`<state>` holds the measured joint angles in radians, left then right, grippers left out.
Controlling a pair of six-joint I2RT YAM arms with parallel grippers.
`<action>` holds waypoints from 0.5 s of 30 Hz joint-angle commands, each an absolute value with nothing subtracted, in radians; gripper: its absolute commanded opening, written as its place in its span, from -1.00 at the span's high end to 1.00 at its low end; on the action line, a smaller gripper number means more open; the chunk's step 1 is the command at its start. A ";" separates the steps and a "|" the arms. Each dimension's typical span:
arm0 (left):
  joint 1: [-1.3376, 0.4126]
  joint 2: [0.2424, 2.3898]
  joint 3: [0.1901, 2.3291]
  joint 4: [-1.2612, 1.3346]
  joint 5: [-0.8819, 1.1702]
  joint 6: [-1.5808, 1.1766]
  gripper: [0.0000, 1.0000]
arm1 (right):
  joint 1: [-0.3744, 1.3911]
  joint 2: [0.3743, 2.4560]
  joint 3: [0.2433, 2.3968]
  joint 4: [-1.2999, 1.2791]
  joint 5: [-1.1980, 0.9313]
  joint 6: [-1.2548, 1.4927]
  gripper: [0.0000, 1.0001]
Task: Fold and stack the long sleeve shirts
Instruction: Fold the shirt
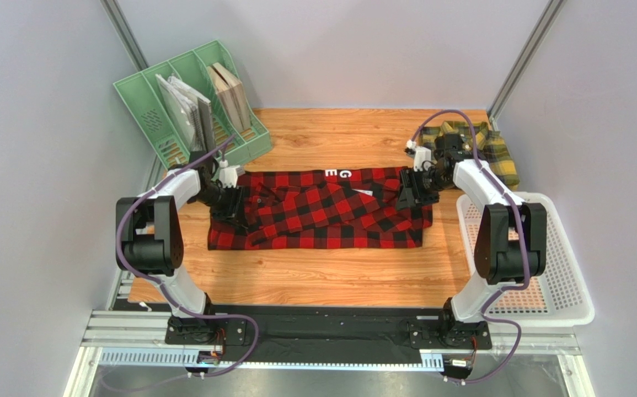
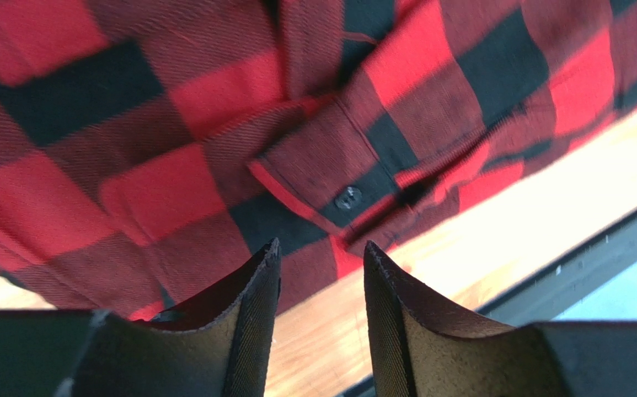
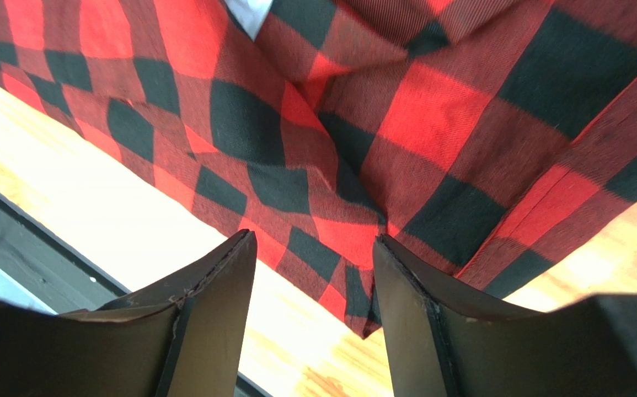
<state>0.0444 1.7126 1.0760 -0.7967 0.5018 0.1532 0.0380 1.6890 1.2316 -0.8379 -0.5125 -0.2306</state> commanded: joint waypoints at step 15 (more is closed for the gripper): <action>0.058 1.721 1.034 -0.568 0.551 -0.023 0.14 | 0.034 1.707 1.223 -0.861 -0.485 -0.264 -0.18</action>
